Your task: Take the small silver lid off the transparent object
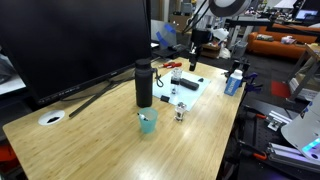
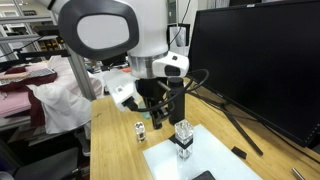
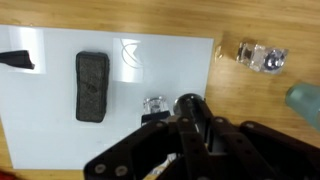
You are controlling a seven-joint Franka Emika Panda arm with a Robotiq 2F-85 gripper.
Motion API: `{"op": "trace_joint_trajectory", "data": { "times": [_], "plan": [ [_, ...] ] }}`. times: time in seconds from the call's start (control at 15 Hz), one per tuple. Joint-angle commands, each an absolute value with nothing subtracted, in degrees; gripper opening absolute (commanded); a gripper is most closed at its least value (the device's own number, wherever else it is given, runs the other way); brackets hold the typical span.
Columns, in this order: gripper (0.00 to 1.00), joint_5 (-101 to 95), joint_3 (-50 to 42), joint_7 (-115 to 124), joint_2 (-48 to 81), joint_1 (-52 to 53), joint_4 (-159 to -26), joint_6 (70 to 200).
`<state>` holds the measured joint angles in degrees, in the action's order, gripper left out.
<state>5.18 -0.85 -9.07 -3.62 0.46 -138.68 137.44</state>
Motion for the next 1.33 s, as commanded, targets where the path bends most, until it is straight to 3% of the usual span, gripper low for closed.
{"op": "trace_joint_trajectory", "data": {
  "times": [0.0, 0.6, 1.13, 1.2, 1.27],
  "plan": [
    [0.03, 11.4, -1.6, -17.9, -5.9, 0.8, -145.4, 141.4],
    [0.03, 29.5, 0.0, -47.3, 5.6, 0.8, -148.8, 143.3],
    [0.03, 18.2, 2.8, -43.9, 13.2, -0.2, -147.8, 151.2],
    [0.28, 16.7, 3.1, -43.6, 12.9, -0.4, -147.8, 151.3],
    [0.39, 15.5, 3.3, -43.0, 12.1, -0.5, -148.0, 151.5]
  ]
}}
